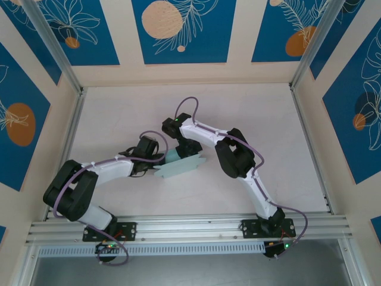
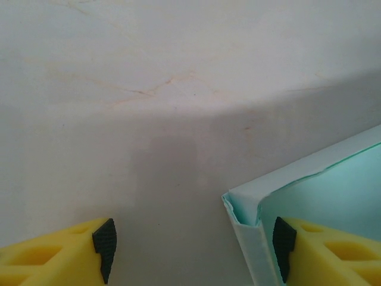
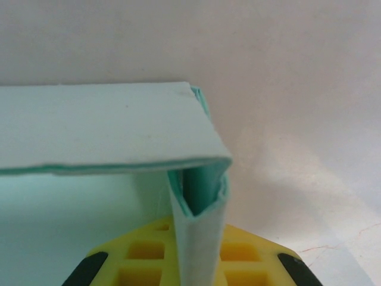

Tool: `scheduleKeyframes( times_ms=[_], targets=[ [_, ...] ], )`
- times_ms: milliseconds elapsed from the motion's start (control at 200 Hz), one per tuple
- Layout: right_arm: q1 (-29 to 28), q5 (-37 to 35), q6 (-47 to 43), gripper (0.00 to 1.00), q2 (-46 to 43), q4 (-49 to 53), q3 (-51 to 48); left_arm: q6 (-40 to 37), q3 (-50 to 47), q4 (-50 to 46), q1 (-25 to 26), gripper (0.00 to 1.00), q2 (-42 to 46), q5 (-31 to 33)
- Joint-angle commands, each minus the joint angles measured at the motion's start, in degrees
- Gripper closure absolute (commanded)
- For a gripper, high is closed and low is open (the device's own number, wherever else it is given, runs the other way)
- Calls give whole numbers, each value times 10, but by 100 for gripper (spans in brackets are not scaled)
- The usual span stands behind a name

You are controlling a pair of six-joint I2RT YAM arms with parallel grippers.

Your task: Fold the paper box

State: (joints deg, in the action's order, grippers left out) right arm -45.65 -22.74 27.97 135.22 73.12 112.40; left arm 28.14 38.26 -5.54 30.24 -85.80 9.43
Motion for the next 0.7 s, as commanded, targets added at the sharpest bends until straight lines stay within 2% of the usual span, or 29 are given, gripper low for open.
scheduleKeyframes(
  times_ms=[0,220,445,515,695],
  targets=[
    [6,-81,-22,79,38,56,-24,-5,15,-42,-8,28,24,6],
    [3,-63,-47,54,31,53,60,-6,46,-50,-8,18,87,-47],
    [5,-49,-64,40,25,66,181,-3,62,-56,-29,5,132,-73],
    [5,-38,-71,38,18,68,220,1,61,-55,-47,6,138,-87],
    [6,-13,-83,35,-23,62,300,8,44,-51,-88,17,152,-106]
  ],
)
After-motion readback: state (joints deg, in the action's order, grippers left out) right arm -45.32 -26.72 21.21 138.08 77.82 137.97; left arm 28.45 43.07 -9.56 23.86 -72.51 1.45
